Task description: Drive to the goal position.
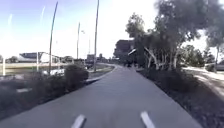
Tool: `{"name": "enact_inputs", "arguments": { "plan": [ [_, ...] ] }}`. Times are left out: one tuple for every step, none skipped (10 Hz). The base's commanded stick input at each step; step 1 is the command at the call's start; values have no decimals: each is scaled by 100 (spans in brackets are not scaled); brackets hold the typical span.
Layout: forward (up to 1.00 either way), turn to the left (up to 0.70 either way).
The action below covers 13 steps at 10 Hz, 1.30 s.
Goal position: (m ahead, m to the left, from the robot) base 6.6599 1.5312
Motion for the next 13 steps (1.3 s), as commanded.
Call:
{"name": "enact_inputs", "arguments": {
  "plan": [
    [95,0],
    [94,0],
    [94,0],
    [94,0],
    [94,0],
    [95,0],
    [95,0],
    [95,0],
    [94,-9],
    [94,-23],
    [94,-5],
    [94,-3],
    [94,-25]
  ]
}}
